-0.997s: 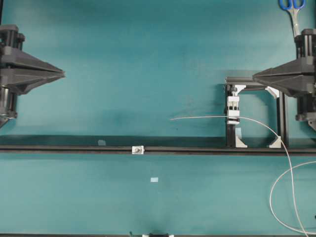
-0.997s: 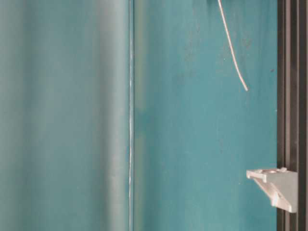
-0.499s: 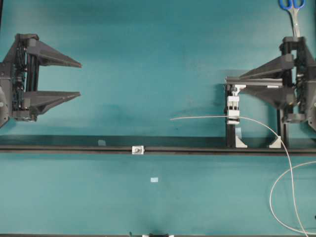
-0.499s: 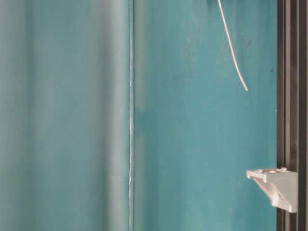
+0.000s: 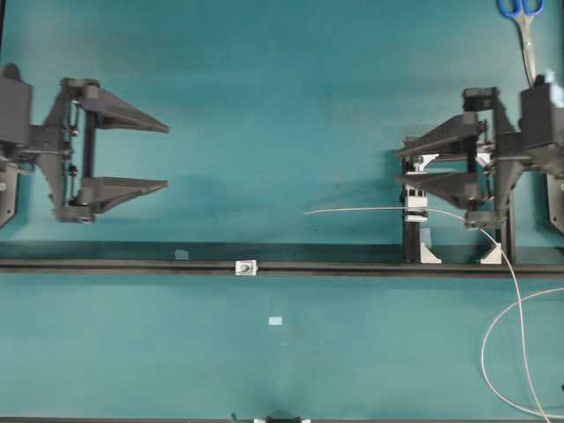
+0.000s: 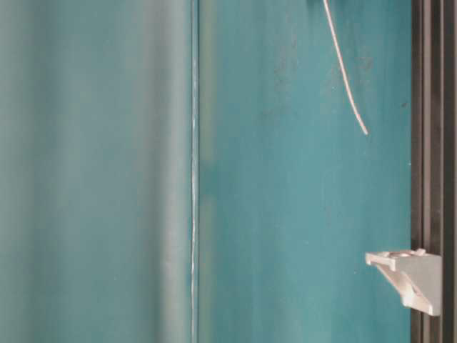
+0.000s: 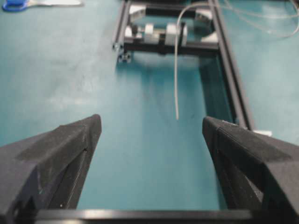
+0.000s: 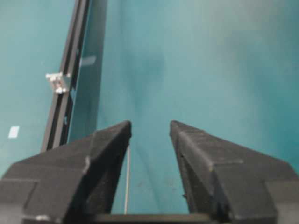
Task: Insert the wire into the hole on the left side and pull it with the left arm.
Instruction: 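Open both grippers and move them toward the center of the table, then lower the right gripper over the white wire near its fixture, then close the right gripper on the white wire and lift it, then carry the wire with the right gripper leftward along the rail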
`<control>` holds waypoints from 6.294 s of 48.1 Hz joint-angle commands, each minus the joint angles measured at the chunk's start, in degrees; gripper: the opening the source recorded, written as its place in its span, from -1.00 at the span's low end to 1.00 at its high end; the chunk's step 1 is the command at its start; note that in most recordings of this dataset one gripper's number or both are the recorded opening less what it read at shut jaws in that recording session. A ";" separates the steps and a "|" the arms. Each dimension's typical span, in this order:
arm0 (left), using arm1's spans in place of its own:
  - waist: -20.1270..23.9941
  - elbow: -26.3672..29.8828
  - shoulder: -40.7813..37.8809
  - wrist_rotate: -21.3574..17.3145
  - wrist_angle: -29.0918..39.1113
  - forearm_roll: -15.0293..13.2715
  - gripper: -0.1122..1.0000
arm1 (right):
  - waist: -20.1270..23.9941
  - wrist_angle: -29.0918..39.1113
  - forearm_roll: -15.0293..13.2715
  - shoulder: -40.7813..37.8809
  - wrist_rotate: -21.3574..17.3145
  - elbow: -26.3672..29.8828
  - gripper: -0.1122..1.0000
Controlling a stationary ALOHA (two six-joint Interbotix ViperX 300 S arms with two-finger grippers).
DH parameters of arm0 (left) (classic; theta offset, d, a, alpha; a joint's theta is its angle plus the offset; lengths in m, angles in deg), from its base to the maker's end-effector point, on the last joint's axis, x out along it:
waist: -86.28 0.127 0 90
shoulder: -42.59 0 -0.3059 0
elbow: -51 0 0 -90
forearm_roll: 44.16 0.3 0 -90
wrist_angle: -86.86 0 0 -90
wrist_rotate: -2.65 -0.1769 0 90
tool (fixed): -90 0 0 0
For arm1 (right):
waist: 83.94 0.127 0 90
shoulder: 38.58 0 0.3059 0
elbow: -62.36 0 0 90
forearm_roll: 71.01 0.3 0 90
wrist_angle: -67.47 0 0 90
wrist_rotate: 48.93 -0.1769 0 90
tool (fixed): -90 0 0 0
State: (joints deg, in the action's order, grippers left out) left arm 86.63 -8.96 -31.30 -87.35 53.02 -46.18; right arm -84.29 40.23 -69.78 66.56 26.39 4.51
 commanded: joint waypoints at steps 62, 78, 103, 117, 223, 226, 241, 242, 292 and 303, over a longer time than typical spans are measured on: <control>0.62 2.90 -12.83 -0.26 -5.98 -0.09 0.59 | 3.78 6.68 -0.09 -18.02 -2.90 10.28 0.49; 0.88 3.69 -14.41 -0.26 -5.89 -0.18 0.59 | 4.31 7.29 -0.09 -23.73 -4.48 12.74 0.49; 0.88 4.22 -15.21 -0.26 -5.89 -0.09 0.58 | 2.90 8.44 0.09 -25.66 -4.57 13.80 0.46; 0.97 4.31 -15.21 -0.18 -5.89 -0.09 0.58 | 2.72 12.83 -0.09 -26.19 -4.39 15.12 0.46; 1.14 5.27 -14.77 -0.09 -5.19 -0.09 0.56 | -0.53 21.09 -2.29 -13.97 -3.69 15.29 -0.94; 1.23 5.45 -14.68 0.00 -5.10 -0.09 0.56 | -0.53 22.15 -2.29 -12.66 -3.60 15.29 -0.94; 1.23 6.59 -14.68 0.00 -4.31 -0.09 0.56 | -0.44 26.98 -2.29 -5.80 -3.69 14.94 -0.94; 1.23 6.68 -14.59 0.00 -4.22 -0.18 0.56 | -0.44 27.16 -2.29 -5.54 -3.78 14.85 -0.94; -1.93 0.18 -18.28 7.12 -18.37 -2.81 0.56 | 6.50 0.44 3.25 -6.77 -4.31 3.87 -0.94; -3.96 1.67 -22.50 7.21 -20.65 -2.81 0.56 | 10.63 -4.66 10.81 -13.36 0.26 5.10 -0.94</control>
State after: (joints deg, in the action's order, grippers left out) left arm 83.73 -8.26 -53.27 -80.23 33.86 -48.90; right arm -75.06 37.59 -61.43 54.61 25.51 8.37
